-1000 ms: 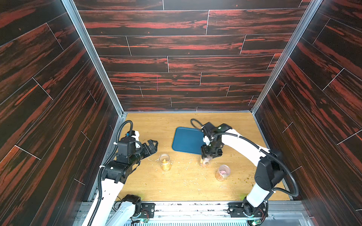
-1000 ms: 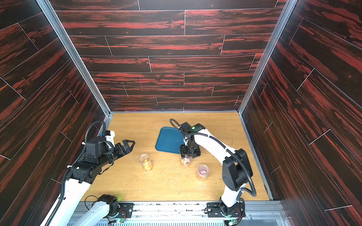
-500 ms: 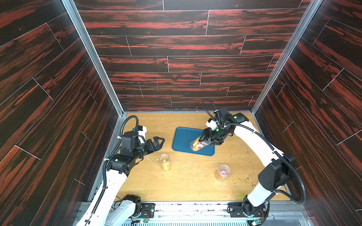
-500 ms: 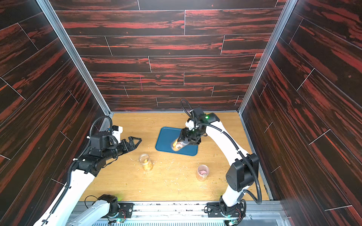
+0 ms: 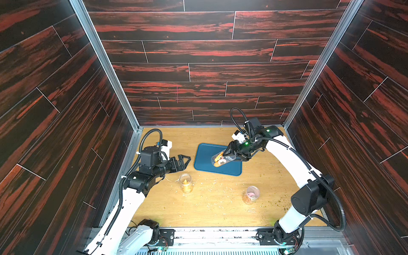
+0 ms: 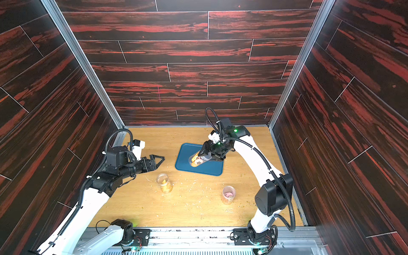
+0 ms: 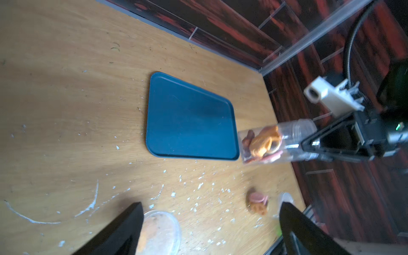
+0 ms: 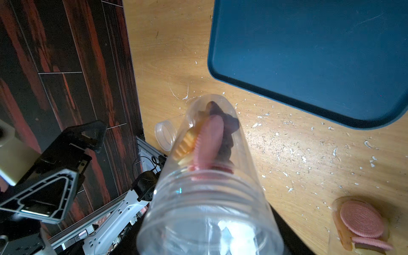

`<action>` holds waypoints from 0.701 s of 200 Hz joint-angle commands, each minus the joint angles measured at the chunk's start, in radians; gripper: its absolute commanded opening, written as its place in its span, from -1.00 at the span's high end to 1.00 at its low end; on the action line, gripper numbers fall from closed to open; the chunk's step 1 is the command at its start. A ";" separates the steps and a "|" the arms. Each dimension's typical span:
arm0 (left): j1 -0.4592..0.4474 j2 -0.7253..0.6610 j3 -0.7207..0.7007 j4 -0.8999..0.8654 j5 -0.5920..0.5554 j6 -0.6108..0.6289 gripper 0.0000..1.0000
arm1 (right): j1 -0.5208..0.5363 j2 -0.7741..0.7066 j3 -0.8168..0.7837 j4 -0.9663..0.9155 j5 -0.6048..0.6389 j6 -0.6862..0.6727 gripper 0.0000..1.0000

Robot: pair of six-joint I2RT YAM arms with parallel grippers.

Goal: Pour the cookies out of the jar
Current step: Pick up the jar from the center of the board.

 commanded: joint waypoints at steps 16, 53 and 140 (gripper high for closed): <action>-0.039 0.020 0.068 -0.084 -0.031 0.169 -1.00 | -0.004 -0.019 0.011 0.012 -0.042 0.008 -0.34; -0.050 -0.004 0.056 -0.093 -0.030 0.238 -1.00 | -0.005 -0.027 -0.006 0.037 -0.068 0.024 -0.34; -0.050 0.042 0.061 -0.013 -0.019 0.097 -1.00 | -0.005 -0.077 -0.054 0.107 -0.107 0.058 -0.34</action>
